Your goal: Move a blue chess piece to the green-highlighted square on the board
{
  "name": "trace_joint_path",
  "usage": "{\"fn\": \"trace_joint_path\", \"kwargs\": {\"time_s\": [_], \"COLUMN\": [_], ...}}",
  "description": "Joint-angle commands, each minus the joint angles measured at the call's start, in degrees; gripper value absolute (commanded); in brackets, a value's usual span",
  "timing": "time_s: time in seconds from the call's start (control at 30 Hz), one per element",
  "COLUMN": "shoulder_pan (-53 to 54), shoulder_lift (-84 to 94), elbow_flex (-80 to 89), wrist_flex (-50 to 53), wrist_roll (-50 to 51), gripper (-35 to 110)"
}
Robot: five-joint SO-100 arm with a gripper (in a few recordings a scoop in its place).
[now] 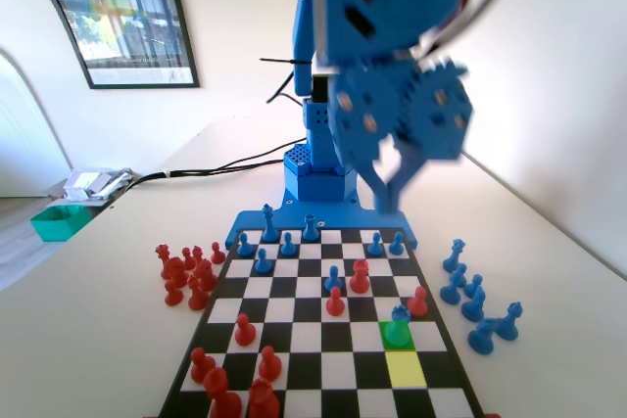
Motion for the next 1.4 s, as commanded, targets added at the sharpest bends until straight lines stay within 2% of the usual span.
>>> {"fn": "trace_joint_path", "kwargs": {"time_s": [0.0,0.37,0.7,1.07,1.37], "shoulder_pan": [0.26,2.90,4.39,6.50,7.73], "shoulder_lift": [12.92,36.12,55.81,69.43,74.44], "elbow_flex": [-3.87,-0.62,11.07,21.80,24.52], "wrist_flex": [7.56,23.03,27.95,26.02,21.09], "wrist_roll": [-1.85,-9.05,-14.77,-18.54,-17.58], "gripper": [1,1,1,1,1]}}
